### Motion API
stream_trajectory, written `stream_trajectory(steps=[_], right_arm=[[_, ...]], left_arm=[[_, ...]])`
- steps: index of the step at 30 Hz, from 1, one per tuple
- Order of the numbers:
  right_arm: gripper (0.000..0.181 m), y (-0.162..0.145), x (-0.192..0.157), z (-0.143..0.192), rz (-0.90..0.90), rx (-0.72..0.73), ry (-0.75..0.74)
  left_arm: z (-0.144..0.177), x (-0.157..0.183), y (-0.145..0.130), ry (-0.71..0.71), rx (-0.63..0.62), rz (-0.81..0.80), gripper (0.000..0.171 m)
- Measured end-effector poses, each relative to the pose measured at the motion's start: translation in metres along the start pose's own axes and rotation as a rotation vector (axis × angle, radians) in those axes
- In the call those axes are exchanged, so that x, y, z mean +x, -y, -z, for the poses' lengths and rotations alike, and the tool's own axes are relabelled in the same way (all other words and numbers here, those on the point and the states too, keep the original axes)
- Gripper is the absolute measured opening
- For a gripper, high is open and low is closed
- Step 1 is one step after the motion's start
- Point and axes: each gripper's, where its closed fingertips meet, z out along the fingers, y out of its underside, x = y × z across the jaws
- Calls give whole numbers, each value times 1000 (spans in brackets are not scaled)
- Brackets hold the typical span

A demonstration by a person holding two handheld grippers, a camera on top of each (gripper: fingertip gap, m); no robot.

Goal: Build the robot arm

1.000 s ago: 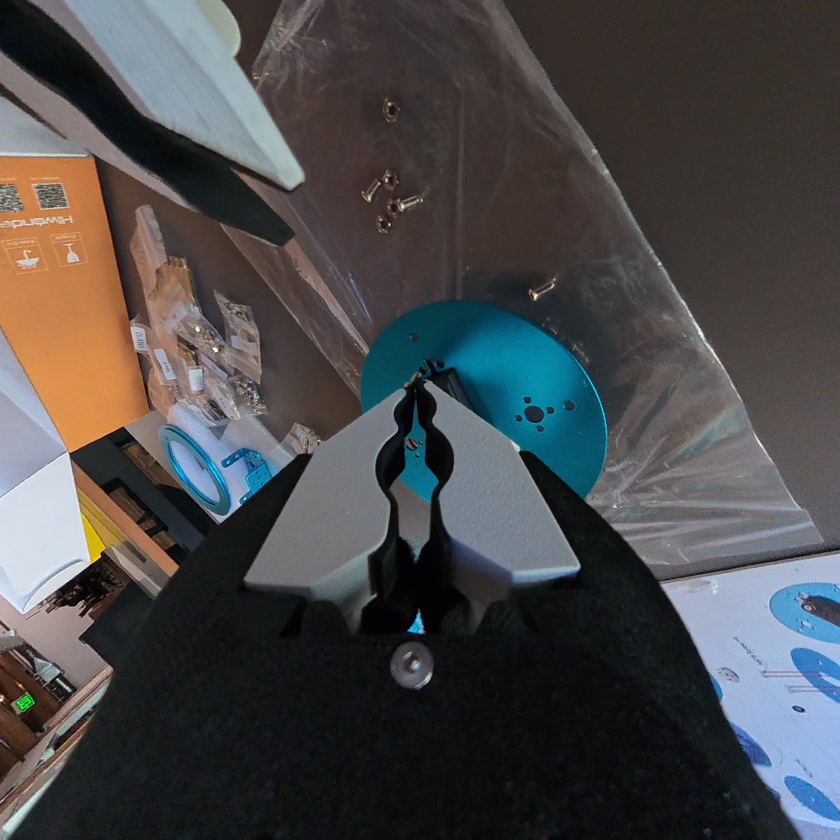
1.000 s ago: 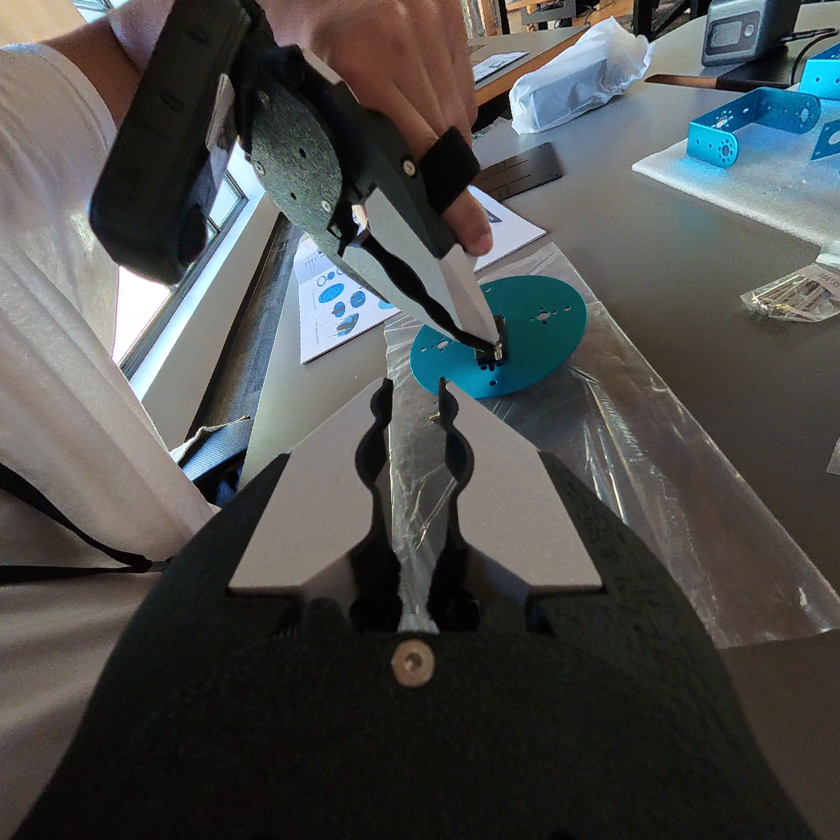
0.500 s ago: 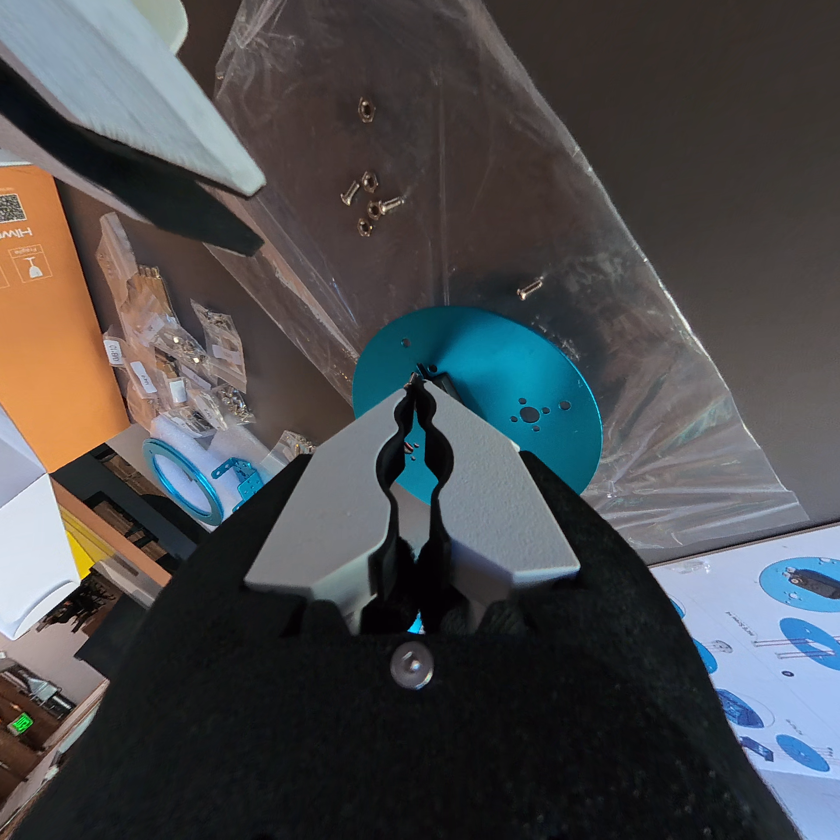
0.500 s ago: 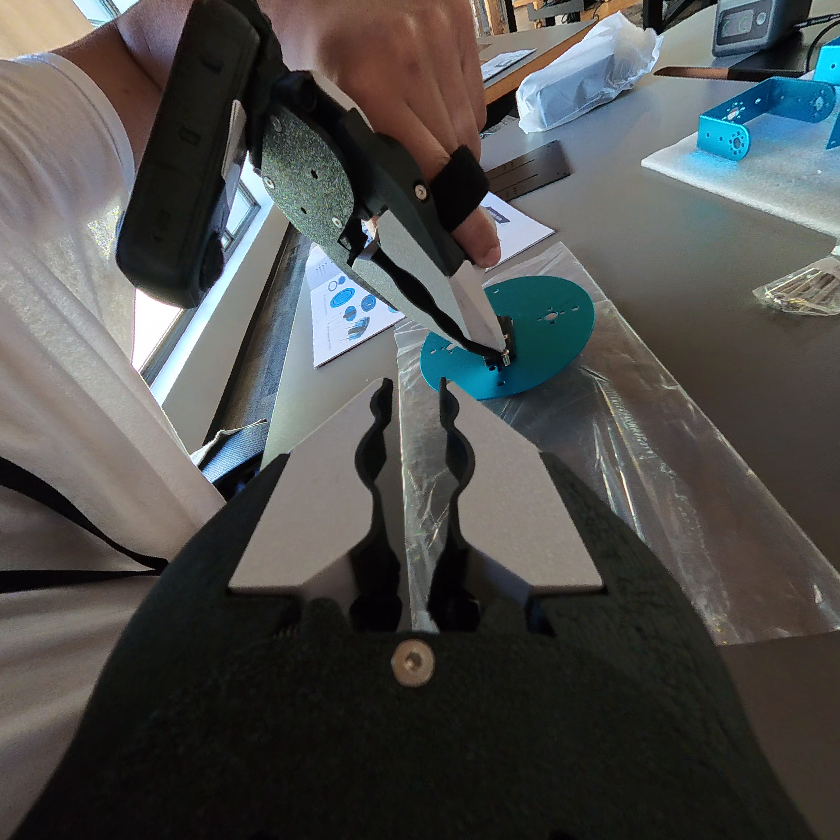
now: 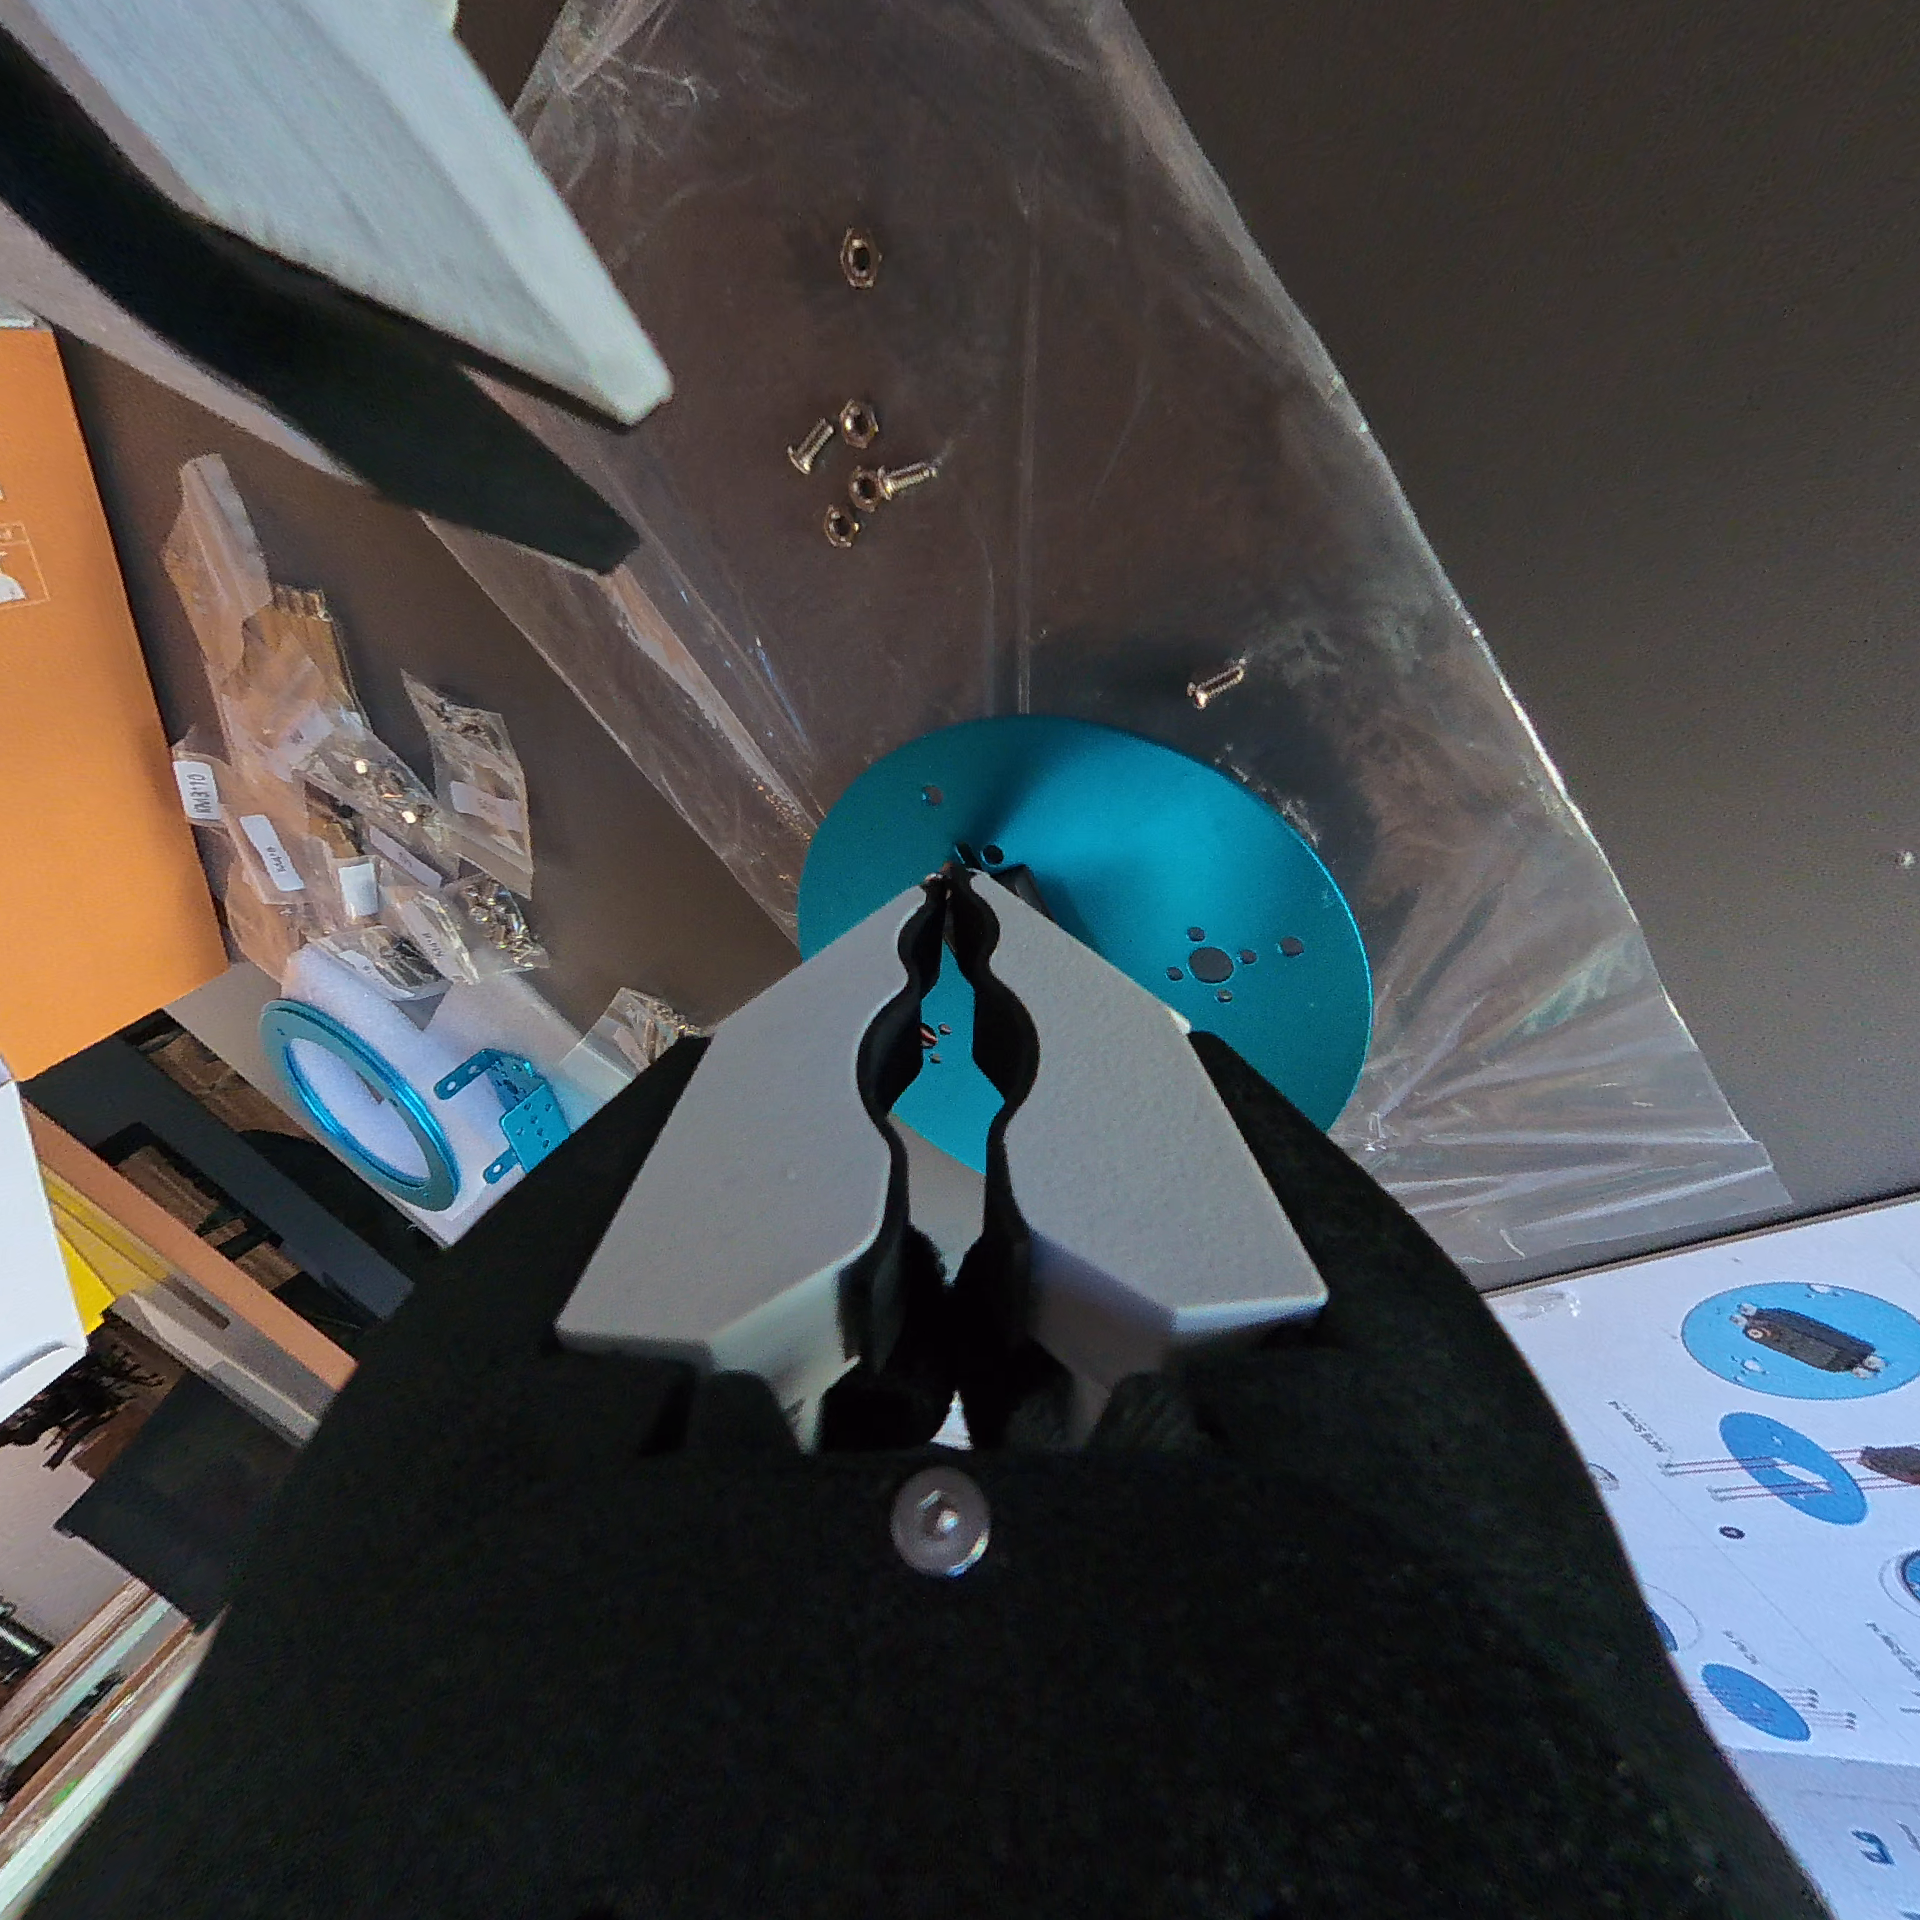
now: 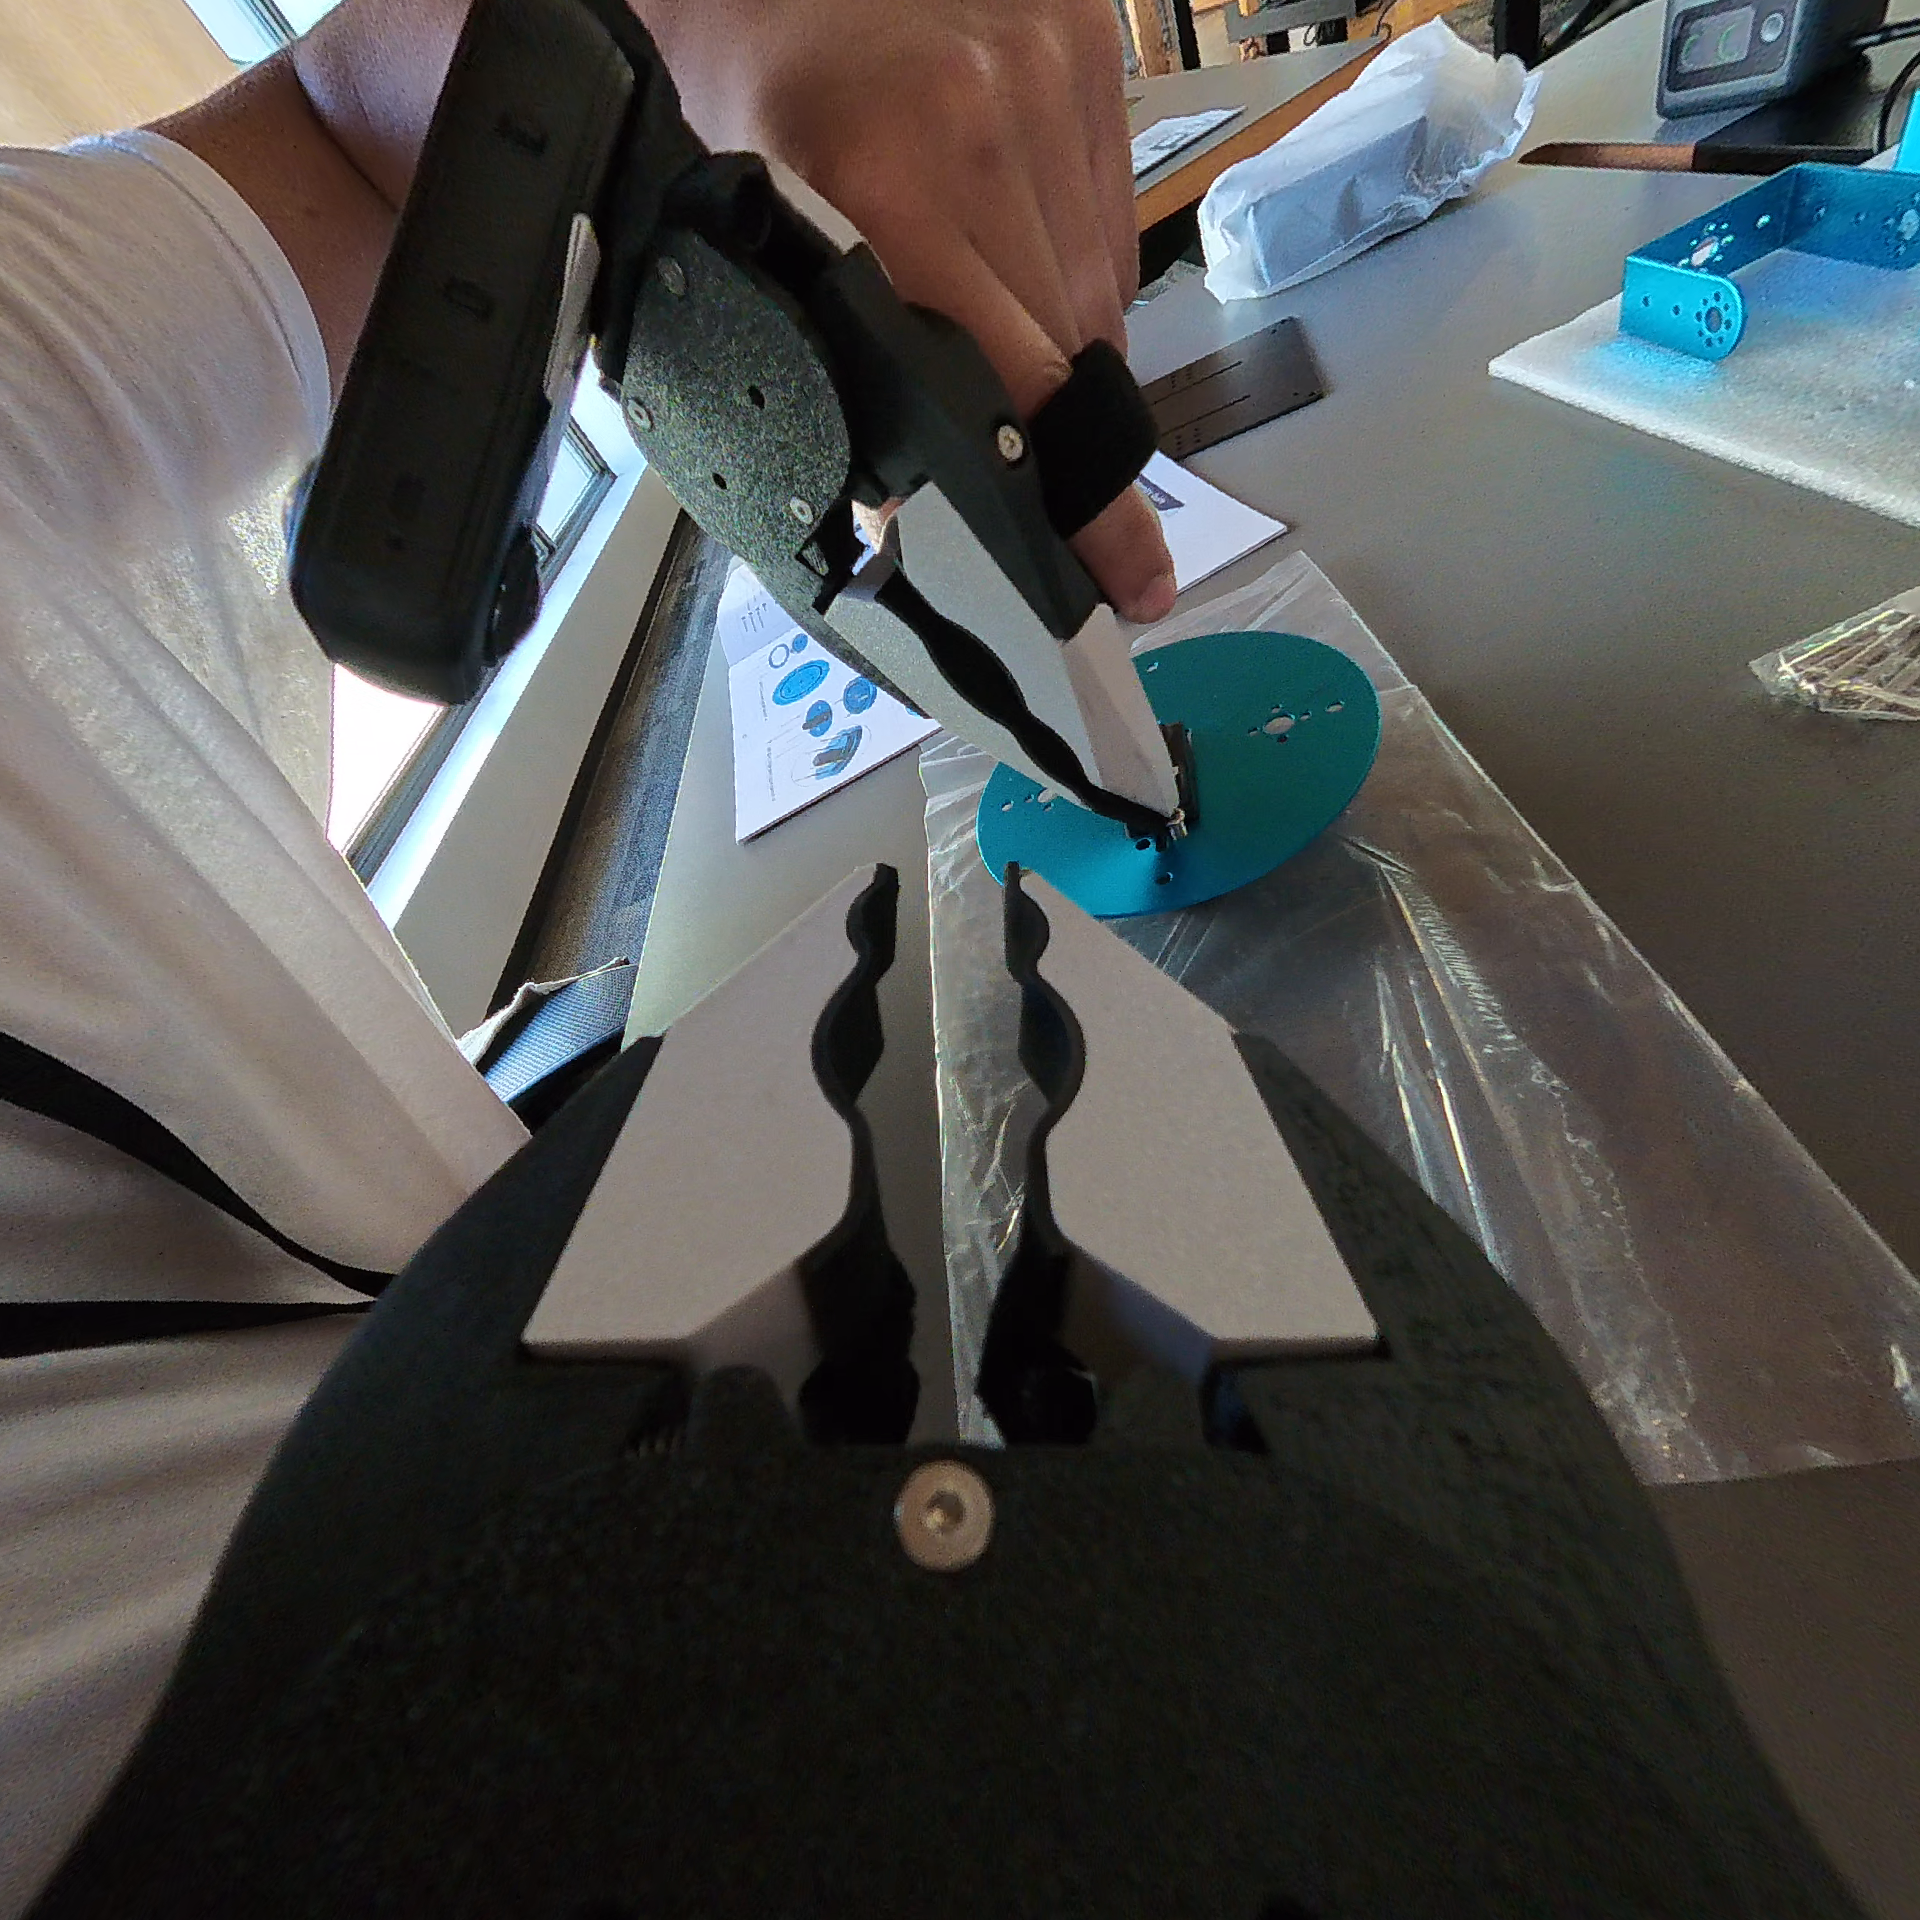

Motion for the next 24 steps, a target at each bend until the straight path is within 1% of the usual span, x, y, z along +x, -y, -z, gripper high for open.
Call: stream_trajectory(steps=[9,24], right_arm=[[19,-2,-1,-1,-16,-8,14],[19,-4,-3,-2,-27,-20,24]], left_arm=[[1,0,0,-28,9,44,1],[0,-1,0,-46,12,60,2]])
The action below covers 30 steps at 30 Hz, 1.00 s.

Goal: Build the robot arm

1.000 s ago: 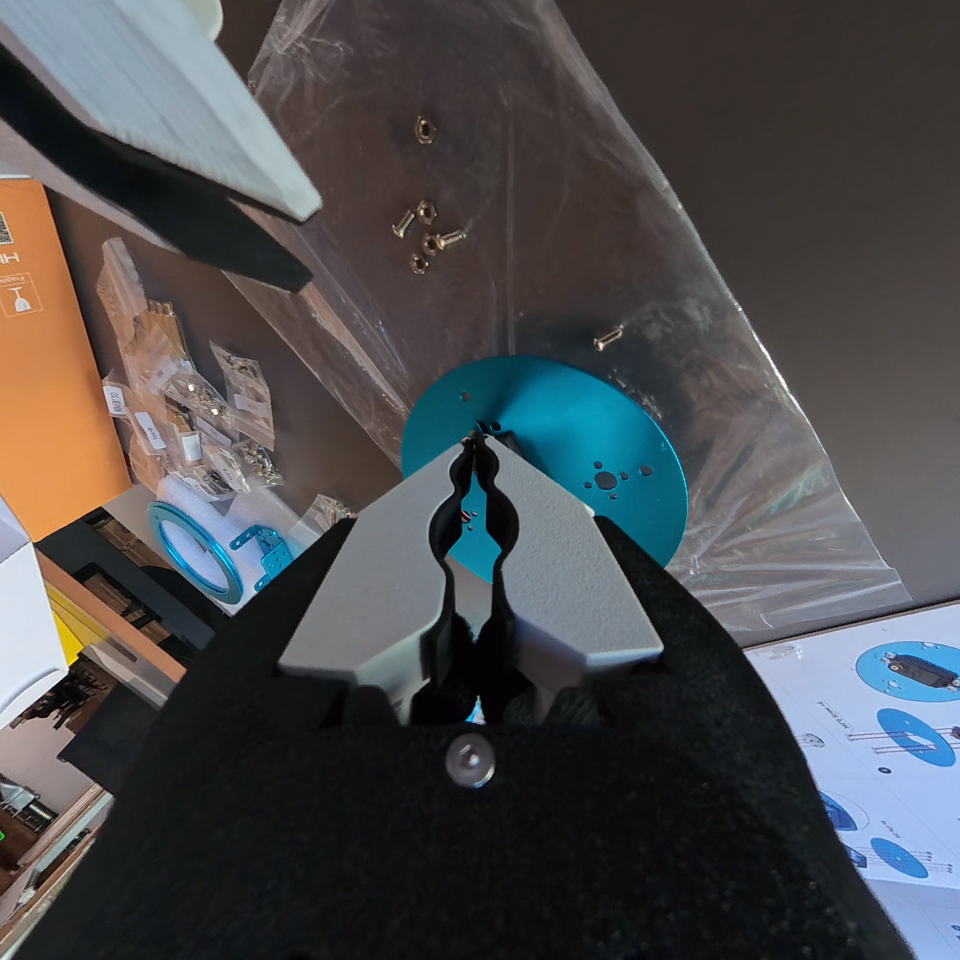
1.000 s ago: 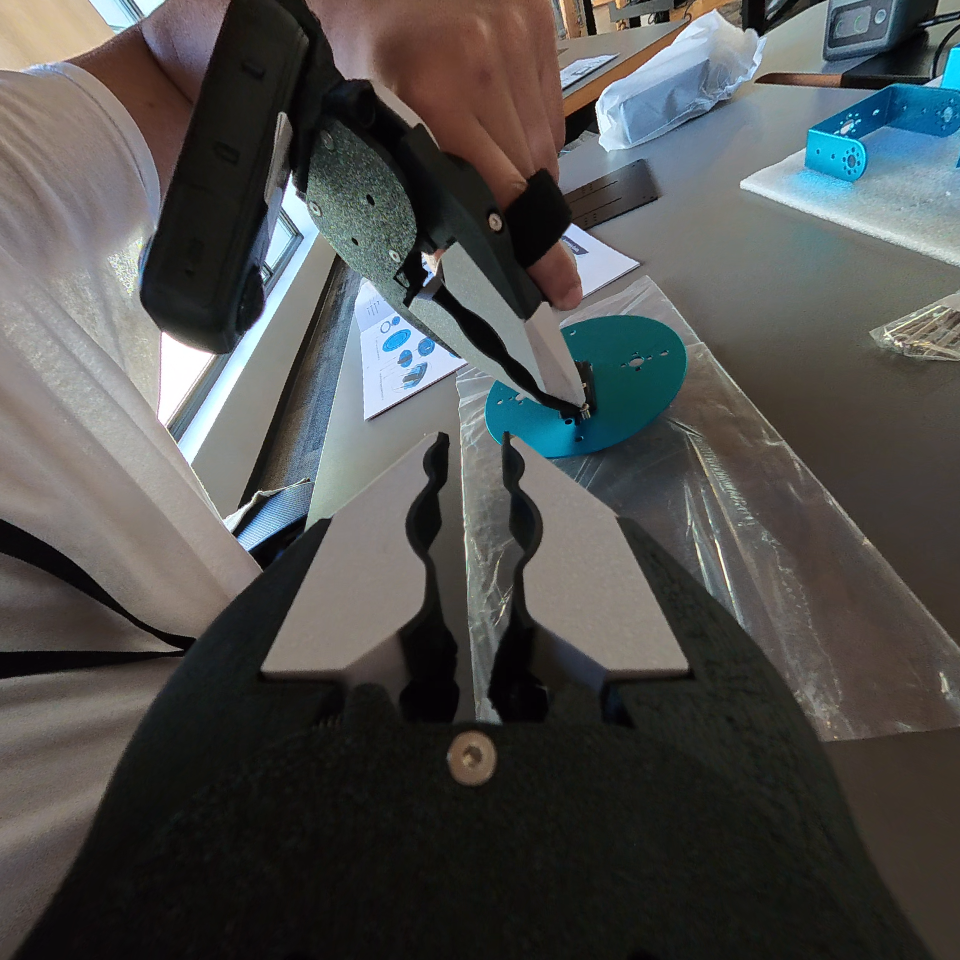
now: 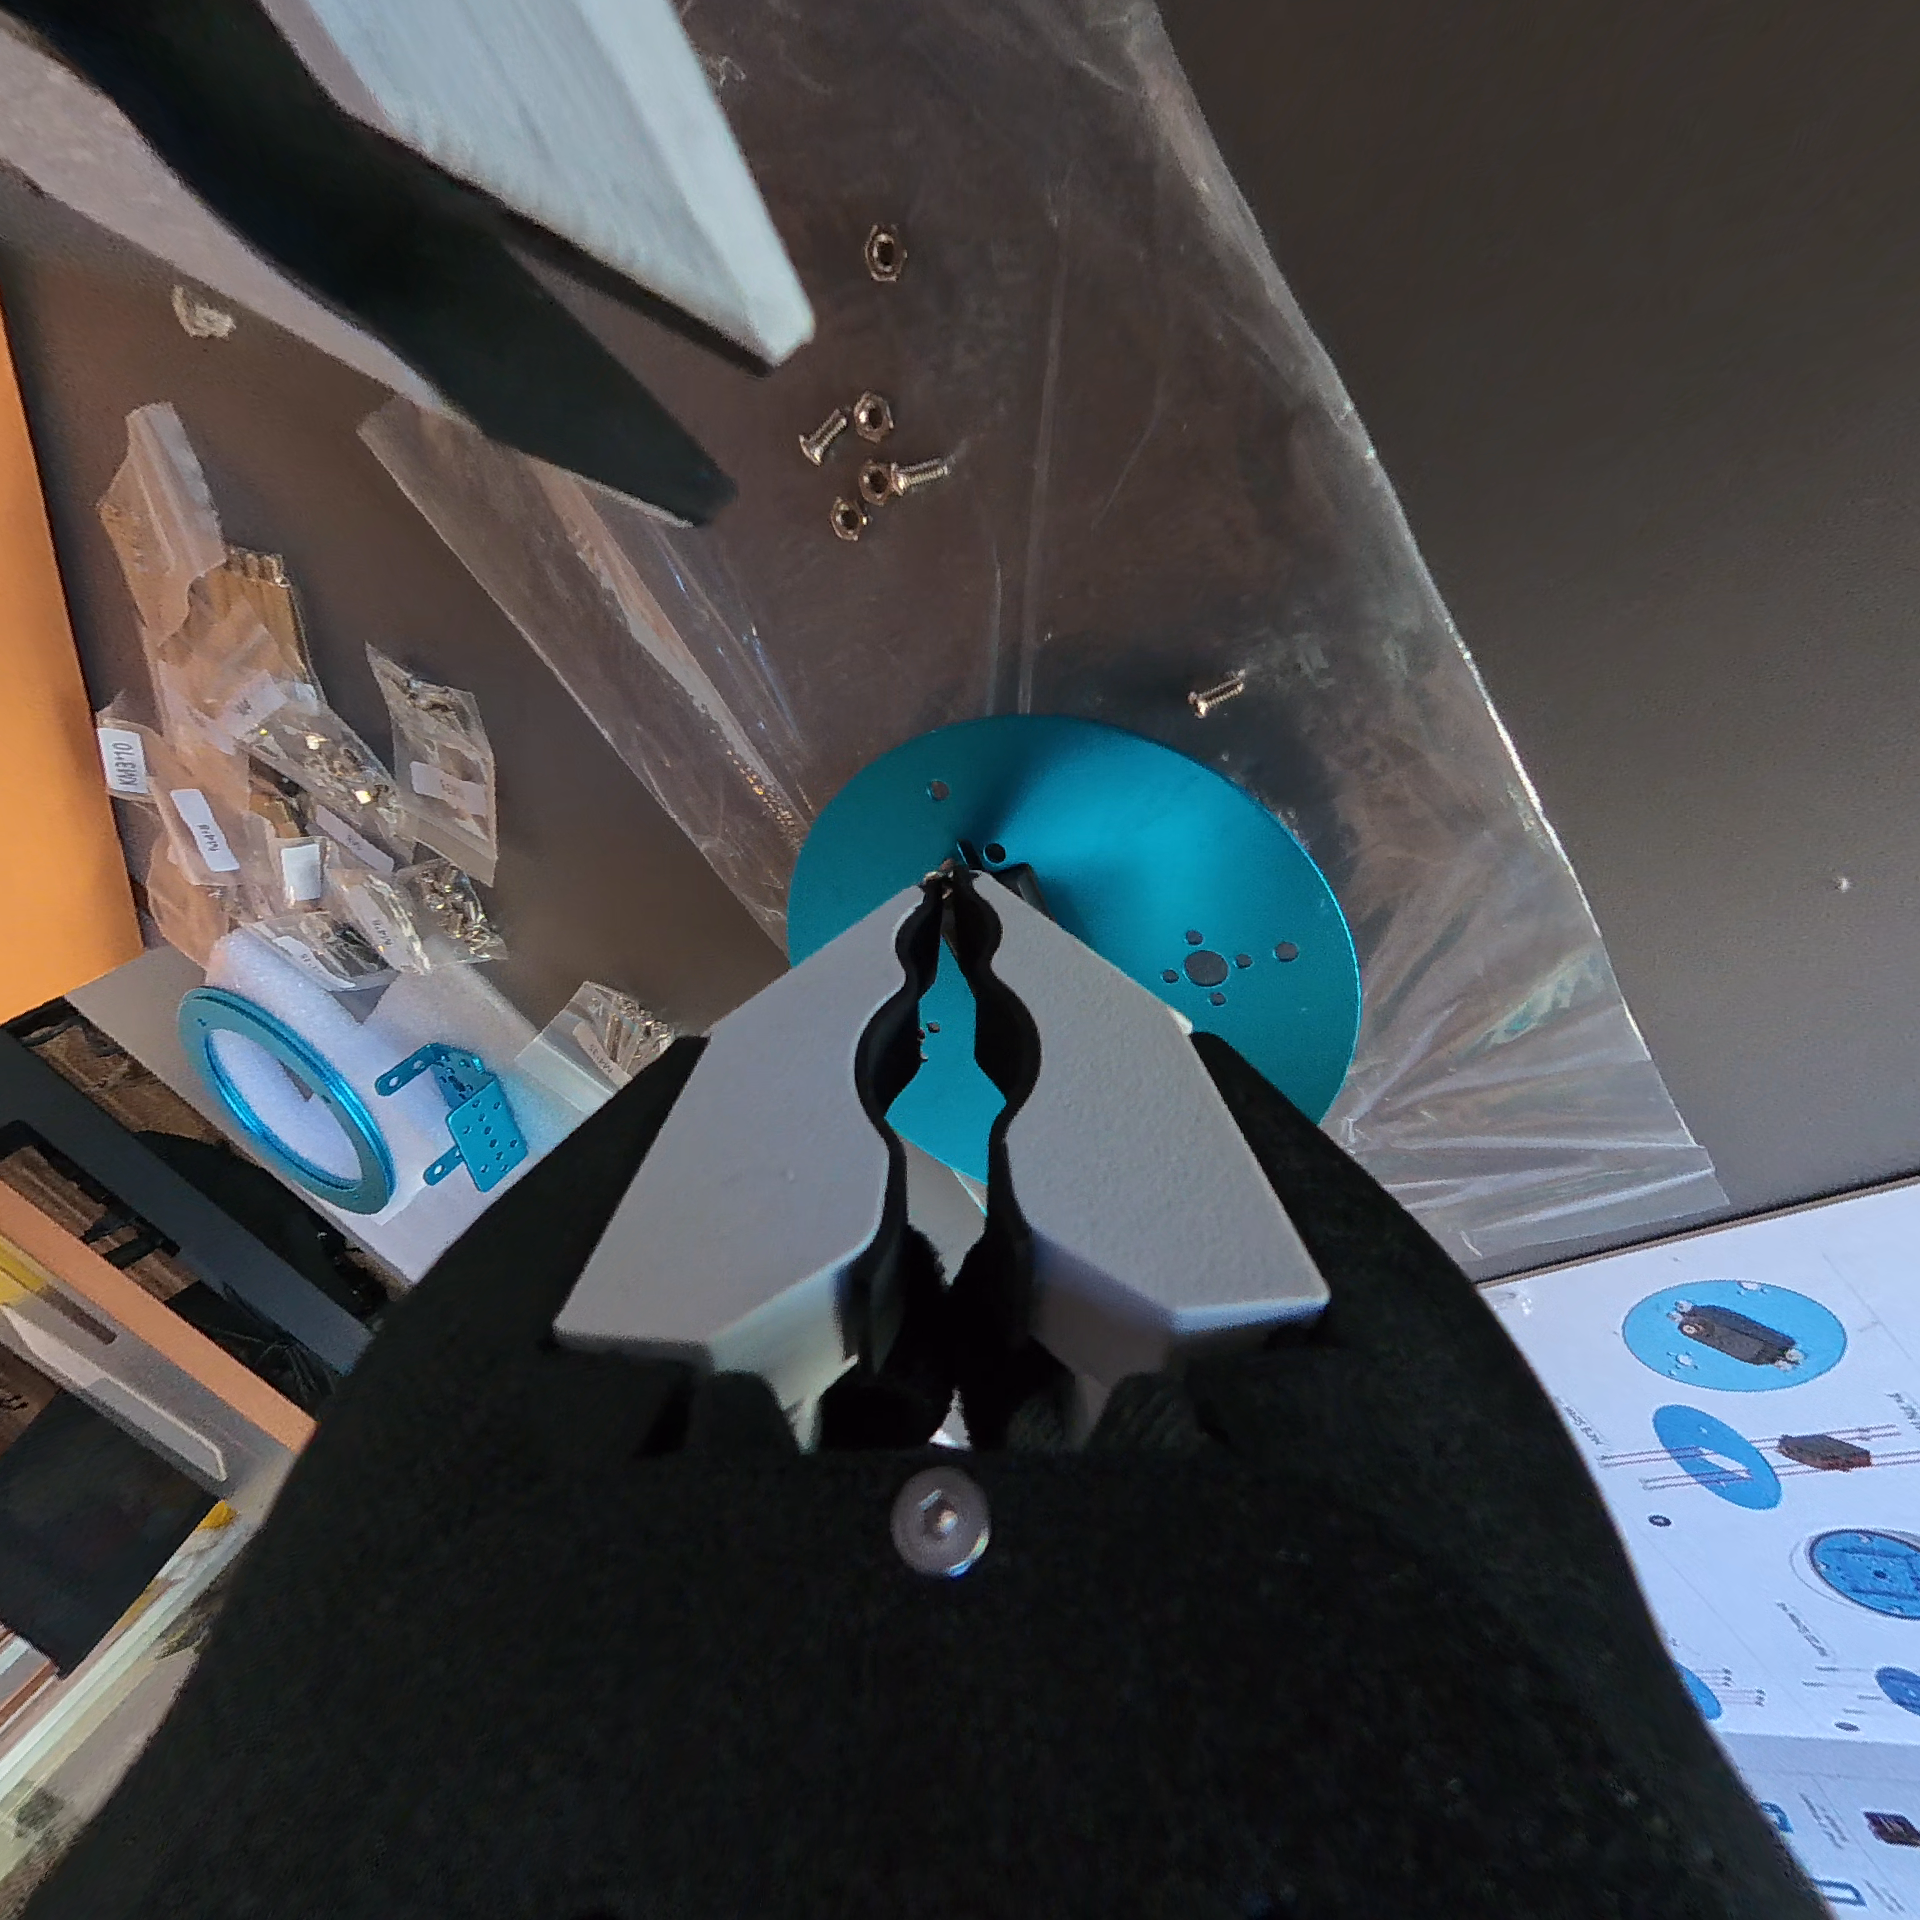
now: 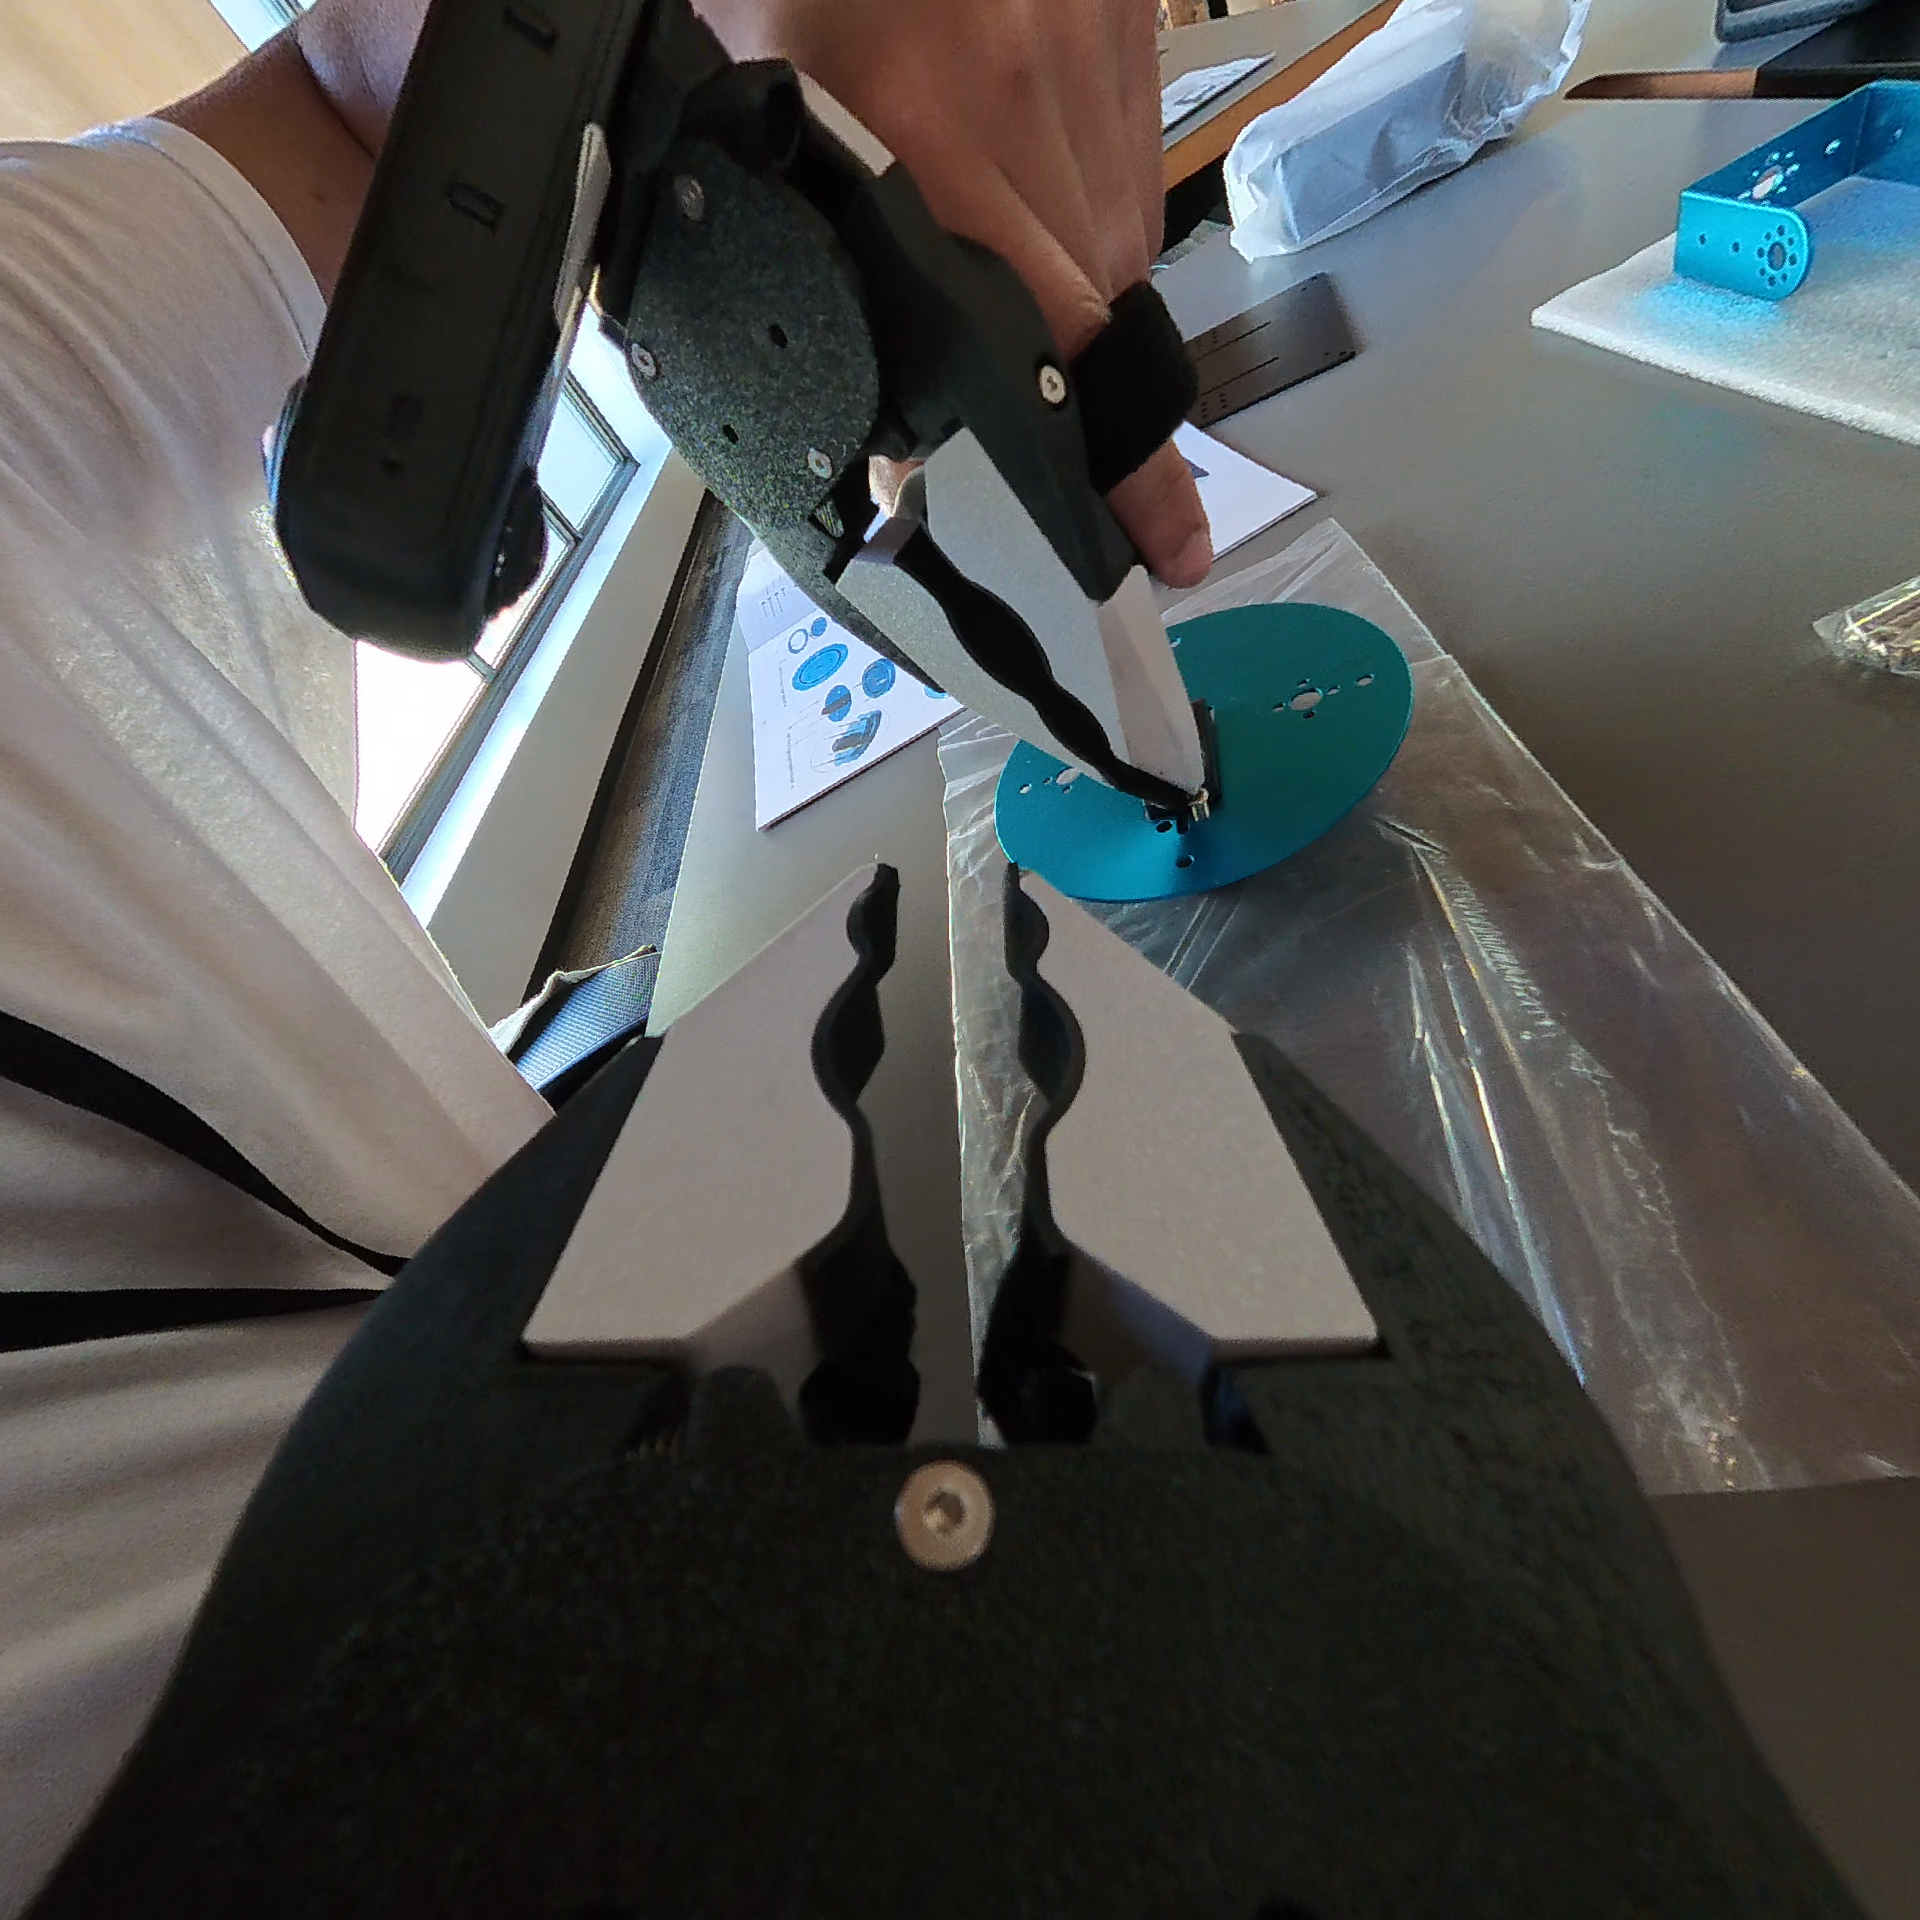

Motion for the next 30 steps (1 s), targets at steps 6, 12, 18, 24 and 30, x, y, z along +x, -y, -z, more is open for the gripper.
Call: stream_trajectory(steps=[6,12,18,24,30], right_arm=[[19,-1,-1,0,-2,-4,2],[19,-1,-1,0,-3,-6,4],[17,0,9,2,25,2,-36],[19,-10,24,-5,287,-58,-161],[0,-2,51,-17,466,-105,-271]], left_arm=[[0,0,1,-8,1,7,2],[2,-1,1,-15,5,22,4],[21,-6,1,19,114,189,6],[47,-13,-33,237,408,712,28],[48,-13,-62,354,666,1101,31]])
